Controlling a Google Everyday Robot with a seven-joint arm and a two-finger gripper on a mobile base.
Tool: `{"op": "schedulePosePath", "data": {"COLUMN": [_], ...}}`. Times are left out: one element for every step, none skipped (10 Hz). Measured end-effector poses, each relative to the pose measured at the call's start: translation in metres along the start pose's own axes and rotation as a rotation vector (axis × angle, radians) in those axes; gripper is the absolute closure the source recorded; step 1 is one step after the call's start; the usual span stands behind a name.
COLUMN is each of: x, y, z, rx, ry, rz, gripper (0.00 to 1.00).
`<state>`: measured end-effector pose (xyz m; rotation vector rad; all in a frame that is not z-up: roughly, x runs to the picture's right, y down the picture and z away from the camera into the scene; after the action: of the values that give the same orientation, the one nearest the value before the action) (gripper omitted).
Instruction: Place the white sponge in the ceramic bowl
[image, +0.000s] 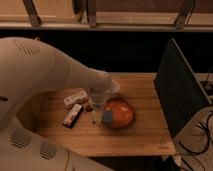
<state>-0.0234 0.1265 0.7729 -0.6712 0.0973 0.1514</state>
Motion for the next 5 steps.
{"op": "schedulePosePath", "data": {"x": [0.0010, 0.0009, -0.0005, -0.0052, -0.0051], "y": [-0.0002, -0.0002, 0.0005, 0.0018, 0.0019], "z": [0.0001, 0.0001, 0.0001, 0.0009, 0.0009], "rx": [0.000, 0.000, 0.000, -0.005, -0.006], "ry": [0.000, 0.000, 0.000, -0.008, -0.008], "rz": [0.002, 0.002, -0.001, -0.002, -0.002], "gripper": [1.00, 1.00, 1.00, 1.00, 1.00]}}
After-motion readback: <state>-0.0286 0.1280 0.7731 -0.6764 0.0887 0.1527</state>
